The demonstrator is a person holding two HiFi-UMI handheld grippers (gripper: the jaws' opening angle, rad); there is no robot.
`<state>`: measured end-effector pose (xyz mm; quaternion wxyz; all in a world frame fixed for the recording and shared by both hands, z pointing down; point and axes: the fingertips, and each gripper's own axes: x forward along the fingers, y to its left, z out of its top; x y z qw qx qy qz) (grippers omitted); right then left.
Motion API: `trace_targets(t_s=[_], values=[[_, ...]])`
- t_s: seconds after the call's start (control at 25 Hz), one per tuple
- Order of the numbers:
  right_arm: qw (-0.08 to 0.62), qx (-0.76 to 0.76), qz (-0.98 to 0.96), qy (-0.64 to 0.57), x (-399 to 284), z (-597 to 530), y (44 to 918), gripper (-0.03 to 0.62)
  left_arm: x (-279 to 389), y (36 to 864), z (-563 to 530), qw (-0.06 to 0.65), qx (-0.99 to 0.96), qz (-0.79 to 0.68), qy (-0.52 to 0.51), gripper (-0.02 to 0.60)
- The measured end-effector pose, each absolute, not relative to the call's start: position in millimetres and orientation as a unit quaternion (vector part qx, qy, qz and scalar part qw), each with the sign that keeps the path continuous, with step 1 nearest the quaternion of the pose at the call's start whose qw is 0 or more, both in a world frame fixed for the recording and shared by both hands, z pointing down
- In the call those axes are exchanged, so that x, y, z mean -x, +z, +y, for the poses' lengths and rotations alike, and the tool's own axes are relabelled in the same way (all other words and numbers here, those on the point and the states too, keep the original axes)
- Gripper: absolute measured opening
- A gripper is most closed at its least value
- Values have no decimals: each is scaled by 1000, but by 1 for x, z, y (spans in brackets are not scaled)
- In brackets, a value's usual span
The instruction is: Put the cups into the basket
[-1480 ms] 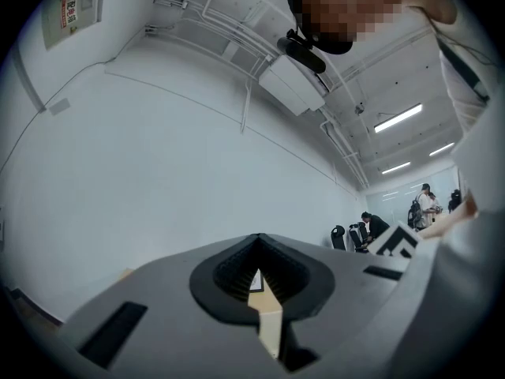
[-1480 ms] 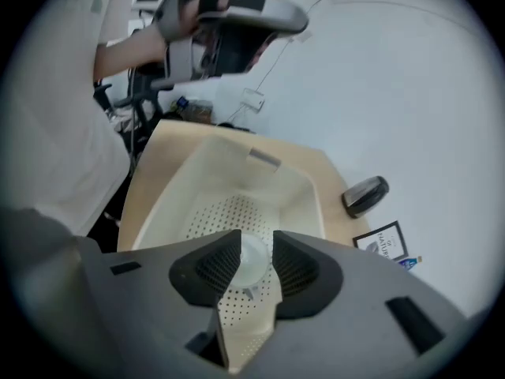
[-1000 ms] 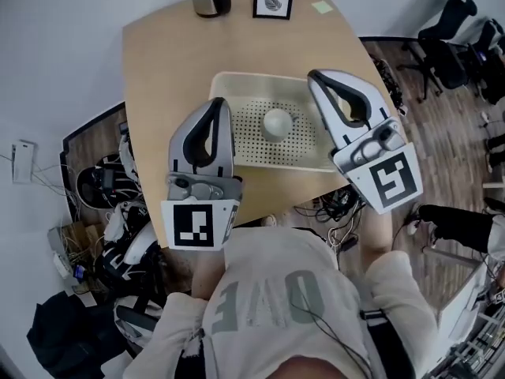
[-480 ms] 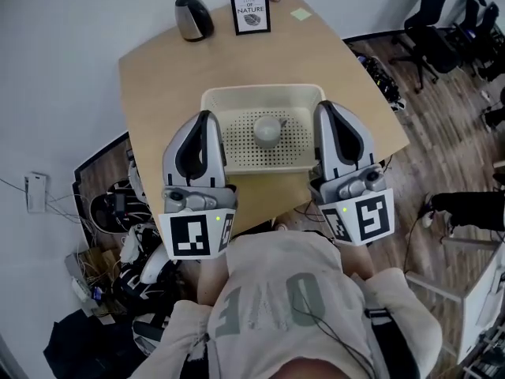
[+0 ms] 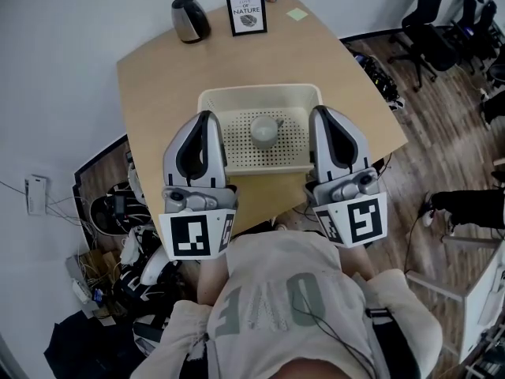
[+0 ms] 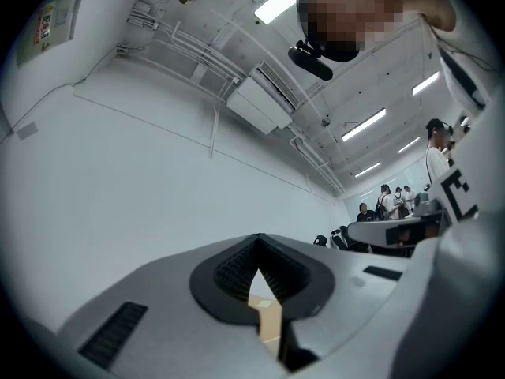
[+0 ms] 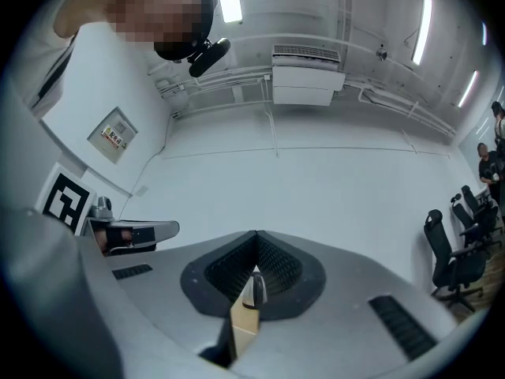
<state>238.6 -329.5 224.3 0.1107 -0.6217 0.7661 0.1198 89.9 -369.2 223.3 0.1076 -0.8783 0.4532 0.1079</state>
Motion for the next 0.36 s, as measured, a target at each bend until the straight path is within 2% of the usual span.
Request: trace_targets(t_s=[0.36], values=[[93,618,771,124,-238,-335,228,-2,-96,224,-374,106,882,447,106,8]])
